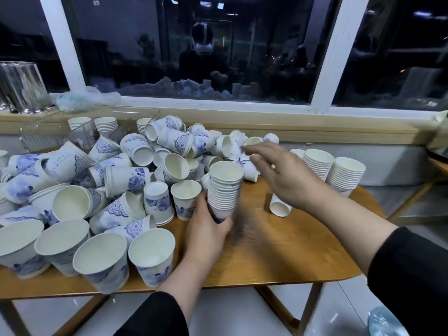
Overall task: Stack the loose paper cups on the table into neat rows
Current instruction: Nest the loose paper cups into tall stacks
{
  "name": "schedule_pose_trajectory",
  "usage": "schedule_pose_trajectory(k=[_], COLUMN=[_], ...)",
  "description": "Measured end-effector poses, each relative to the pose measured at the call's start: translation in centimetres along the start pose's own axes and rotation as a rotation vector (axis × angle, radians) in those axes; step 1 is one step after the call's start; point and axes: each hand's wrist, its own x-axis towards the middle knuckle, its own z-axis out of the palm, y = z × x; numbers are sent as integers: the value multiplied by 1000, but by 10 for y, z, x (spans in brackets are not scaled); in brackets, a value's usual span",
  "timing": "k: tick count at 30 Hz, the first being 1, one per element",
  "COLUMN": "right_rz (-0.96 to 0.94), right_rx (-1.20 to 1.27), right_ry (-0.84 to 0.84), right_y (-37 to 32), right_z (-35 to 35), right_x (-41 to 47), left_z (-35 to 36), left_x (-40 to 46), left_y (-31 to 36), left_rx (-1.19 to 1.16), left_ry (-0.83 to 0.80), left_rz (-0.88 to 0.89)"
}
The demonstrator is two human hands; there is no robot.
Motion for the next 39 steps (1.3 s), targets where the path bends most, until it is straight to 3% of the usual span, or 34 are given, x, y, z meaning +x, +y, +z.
schedule_pose_trajectory(k=[2,3,8,11,17,22,27,31,35,37,39], right_rz=[133,215,462,443,347,548,577,492,181,37,-64], right_rx=[-18,-70,-327,-329,-265,-347,-383,-275,21,92,77], right_ry=[215,230,-184,-278,6,-129,-148,1,438,465,390], right_y=[15,25,70,83,79,87,90,75,26,-3,-20], right_z=[-9,-12,8,24,30,30,37,29,-2,-12,-10], right_x=[-6,-10,-49,-61,-55,-28,-13,-8,-7,-7,-4], left_z=[-1,0,1,1,1,0,0,0,1,0,0], left_x=[-1,-1,-1,-1,-1,-2,-1,-1,-1,-1,-1], left_y=[1,1,2,2,2,2,4,5,5,5,5], left_rx=[14,24,31,31,36,55,70,76,64,64,58], left_ry=[-38,-57,-87,-93,-92,-91,-97,-91,-89,-90,-94], left_rz=[-8,-4,14,11,13,17,9,12,11,9,3])
